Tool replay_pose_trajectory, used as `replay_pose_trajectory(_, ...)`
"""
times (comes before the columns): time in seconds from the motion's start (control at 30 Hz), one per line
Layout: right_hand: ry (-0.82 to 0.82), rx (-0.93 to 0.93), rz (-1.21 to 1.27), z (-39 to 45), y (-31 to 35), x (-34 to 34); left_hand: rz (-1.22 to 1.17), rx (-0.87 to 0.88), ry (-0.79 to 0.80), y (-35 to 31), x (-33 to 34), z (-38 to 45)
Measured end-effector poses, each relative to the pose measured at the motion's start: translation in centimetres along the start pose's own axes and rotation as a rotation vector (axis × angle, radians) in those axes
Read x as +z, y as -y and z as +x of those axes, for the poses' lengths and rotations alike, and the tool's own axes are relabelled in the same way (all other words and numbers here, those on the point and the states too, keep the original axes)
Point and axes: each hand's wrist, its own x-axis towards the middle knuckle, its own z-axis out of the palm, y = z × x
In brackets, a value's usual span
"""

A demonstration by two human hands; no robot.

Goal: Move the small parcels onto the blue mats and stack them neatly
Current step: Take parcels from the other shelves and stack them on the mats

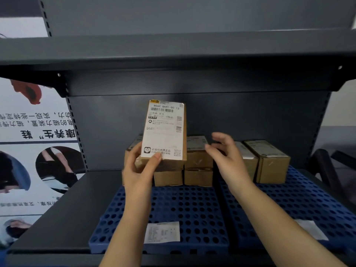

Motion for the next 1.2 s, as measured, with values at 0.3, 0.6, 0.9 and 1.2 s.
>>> replay_pose_trajectory(0.3,0.099,-0.005,0.232,-3.2,0.6,-6.7,0.018,-0.08,0.209,1.5,8.9,-4.3)
replay_pose_trajectory(0.6,-0.038,-0.035,0.251,-2.5,-1.6,-19.7,0.125,-0.115,0.391,3.9,20.6,-8.4)
replay_pose_trajectory(0.9,-0.107,0.069,0.287,-1.6,-5.7,-30.4,0.187,-0.182,0.44,7.8,29.8,-12.5)
replay_pose_trajectory(1.2,-0.051,0.269,0.194,-1.1,-10.7,-33.4,0.365,-0.362,0.393,11.9,32.4,-13.5)
